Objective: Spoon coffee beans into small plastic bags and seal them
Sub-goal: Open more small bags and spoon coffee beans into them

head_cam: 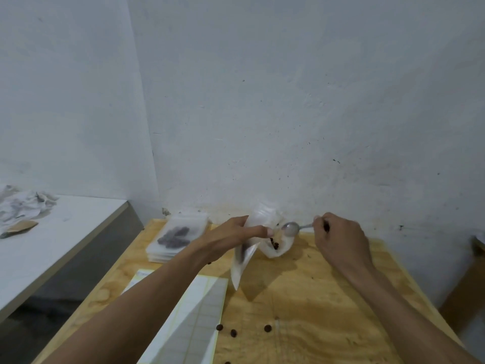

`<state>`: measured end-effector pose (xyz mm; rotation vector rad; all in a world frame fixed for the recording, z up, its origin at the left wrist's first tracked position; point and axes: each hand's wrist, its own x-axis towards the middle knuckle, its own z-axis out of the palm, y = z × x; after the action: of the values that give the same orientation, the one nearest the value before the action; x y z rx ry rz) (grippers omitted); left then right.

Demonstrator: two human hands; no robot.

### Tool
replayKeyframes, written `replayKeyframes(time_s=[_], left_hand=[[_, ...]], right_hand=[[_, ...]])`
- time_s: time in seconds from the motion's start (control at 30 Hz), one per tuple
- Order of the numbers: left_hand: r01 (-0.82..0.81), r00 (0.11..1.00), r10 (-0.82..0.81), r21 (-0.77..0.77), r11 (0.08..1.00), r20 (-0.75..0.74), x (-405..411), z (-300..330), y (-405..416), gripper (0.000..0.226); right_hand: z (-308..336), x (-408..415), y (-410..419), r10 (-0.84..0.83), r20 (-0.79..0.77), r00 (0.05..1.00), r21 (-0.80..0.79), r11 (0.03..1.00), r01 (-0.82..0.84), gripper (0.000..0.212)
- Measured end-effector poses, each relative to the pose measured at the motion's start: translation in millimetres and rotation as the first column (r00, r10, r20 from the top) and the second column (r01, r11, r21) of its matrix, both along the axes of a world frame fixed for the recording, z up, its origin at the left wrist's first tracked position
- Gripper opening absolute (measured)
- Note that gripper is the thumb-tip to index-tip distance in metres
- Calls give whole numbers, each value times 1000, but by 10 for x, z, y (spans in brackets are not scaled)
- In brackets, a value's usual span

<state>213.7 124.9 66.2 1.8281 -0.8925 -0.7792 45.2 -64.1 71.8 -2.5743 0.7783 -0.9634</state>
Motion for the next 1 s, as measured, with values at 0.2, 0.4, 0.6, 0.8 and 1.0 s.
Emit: replayKeyframes(time_s=[0.2,0.4,0.6,0.8,1.0], left_hand=[[-95,994,98,62,994,-51,2,-132,-260,75],[-288,937,256,-108,952,-239,77,49,-462,78],[-230,949,195,-121,966,-247,2,167,-512,77],[-232,939,192,-113,966,-286,155,40,-298,69],[-177,962,132,-176,968,-239,170,33,-308,49]], right_hand=[[-335,56,112,-36,-163,986,37,998,42,38],[-463,89,161,-135,-83,987,344,926,155,52],[-627,137,195,-225,8,974,640,750,168,53],[-664,136,204,-111,80,991,763,646,10,40],[-617,263,279,-8,89,996,678,733,-54,36]])
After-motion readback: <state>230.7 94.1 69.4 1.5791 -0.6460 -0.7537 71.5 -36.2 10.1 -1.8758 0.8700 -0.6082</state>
